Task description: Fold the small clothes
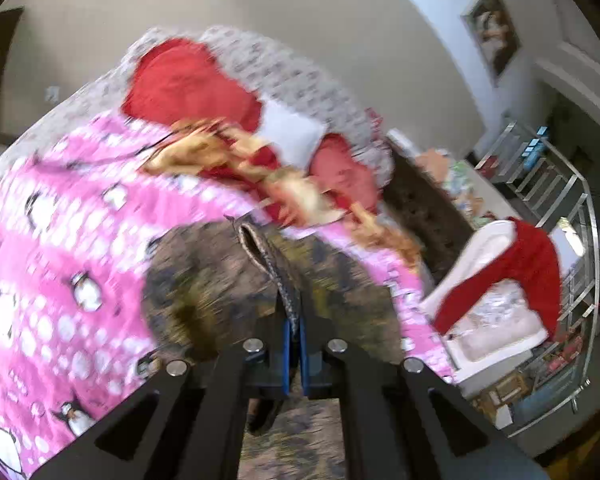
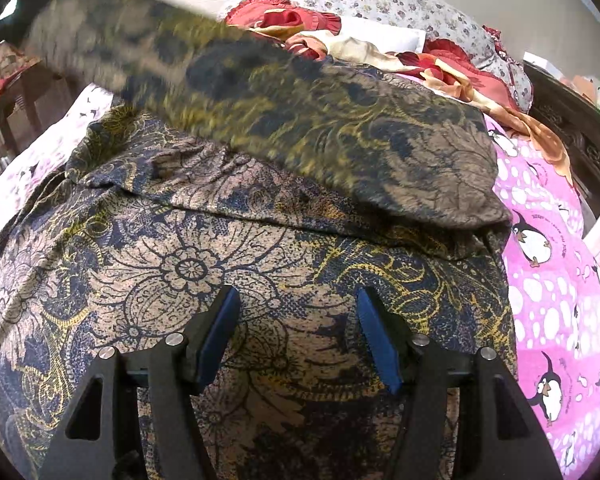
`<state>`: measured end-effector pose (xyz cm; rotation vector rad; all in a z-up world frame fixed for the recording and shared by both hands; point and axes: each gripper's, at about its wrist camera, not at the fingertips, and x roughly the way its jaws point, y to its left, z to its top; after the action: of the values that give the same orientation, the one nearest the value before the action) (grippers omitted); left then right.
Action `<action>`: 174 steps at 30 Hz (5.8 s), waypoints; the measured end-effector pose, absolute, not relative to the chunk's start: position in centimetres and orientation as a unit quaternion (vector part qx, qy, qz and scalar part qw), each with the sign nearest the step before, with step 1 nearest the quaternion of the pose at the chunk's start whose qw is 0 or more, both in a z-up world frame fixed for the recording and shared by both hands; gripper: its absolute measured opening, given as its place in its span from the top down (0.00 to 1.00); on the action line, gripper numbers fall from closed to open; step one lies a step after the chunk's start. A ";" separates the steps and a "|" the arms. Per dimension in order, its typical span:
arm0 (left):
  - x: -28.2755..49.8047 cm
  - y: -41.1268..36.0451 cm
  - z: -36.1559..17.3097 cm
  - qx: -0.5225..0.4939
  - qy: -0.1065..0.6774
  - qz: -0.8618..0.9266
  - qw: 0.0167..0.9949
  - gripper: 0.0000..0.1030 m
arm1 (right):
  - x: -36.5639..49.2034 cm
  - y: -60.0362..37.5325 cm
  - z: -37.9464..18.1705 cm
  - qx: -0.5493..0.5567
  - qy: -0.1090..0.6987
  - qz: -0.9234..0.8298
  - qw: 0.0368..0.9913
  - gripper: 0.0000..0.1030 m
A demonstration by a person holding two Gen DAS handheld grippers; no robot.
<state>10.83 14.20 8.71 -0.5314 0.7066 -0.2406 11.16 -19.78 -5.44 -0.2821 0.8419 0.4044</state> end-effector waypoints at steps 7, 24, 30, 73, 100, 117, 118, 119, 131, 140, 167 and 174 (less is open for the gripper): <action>13.4 14.3 -0.1 -0.208 0.428 -0.044 0.878 0.97 | 11.2 -19.7 -5.4 -0.136 0.404 0.194 0.883 0.54; 10.9 10.5 -0.1 -0.116 0.351 0.029 0.928 0.69 | 11.2 -19.7 -3.1 -0.087 0.428 0.249 0.865 0.76; 12.7 11.6 -3.0 -0.163 0.395 0.056 0.902 0.69 | 14.8 -19.5 1.5 -0.113 0.363 0.174 0.909 0.81; 13.4 11.0 -6.1 -0.149 0.396 0.054 0.905 0.43 | 18.1 -17.2 -2.1 -0.085 0.422 0.177 0.885 0.91; 15.2 -0.1 -6.4 -0.042 0.437 0.002 0.899 0.27 | 17.1 -18.4 -5.6 -0.076 0.416 0.145 0.895 0.85; 14.4 0.0 -6.5 -0.051 0.421 -0.008 0.905 0.24 | 16.6 -18.3 -6.0 -0.088 0.400 0.138 0.902 0.85; 14.4 0.0 -6.5 -0.051 0.421 -0.008 0.905 0.23 | 16.6 -18.3 -6.0 -0.088 0.400 0.138 0.902 0.85; 14.4 0.0 -6.5 -0.051 0.421 -0.008 0.905 0.23 | 16.5 -18.3 -6.0 -0.087 0.400 0.138 0.902 0.85; 14.4 -0.1 -6.6 -0.050 0.422 -0.007 0.905 0.23 | 16.5 -18.1 -6.1 -0.101 0.397 0.131 0.903 0.85; 14.4 -0.2 -6.6 -0.048 0.421 -0.005 0.906 0.22 | 16.7 -18.3 -6.2 -0.087 0.400 0.137 0.902 0.85; 14.6 -0.2 -6.7 -0.048 0.422 -0.003 0.905 0.21 | 16.6 -18.3 -6.2 -0.097 0.398 0.131 0.903 0.84; 14.6 -0.2 -6.7 -0.048 0.422 -0.003 0.905 0.21 | 16.5 -18.2 -6.3 -0.098 0.398 0.131 0.903 0.84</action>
<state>14.61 -0.20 -6.69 -0.0987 0.8725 -0.0057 16.52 -18.17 -6.27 -0.2031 0.8223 0.2708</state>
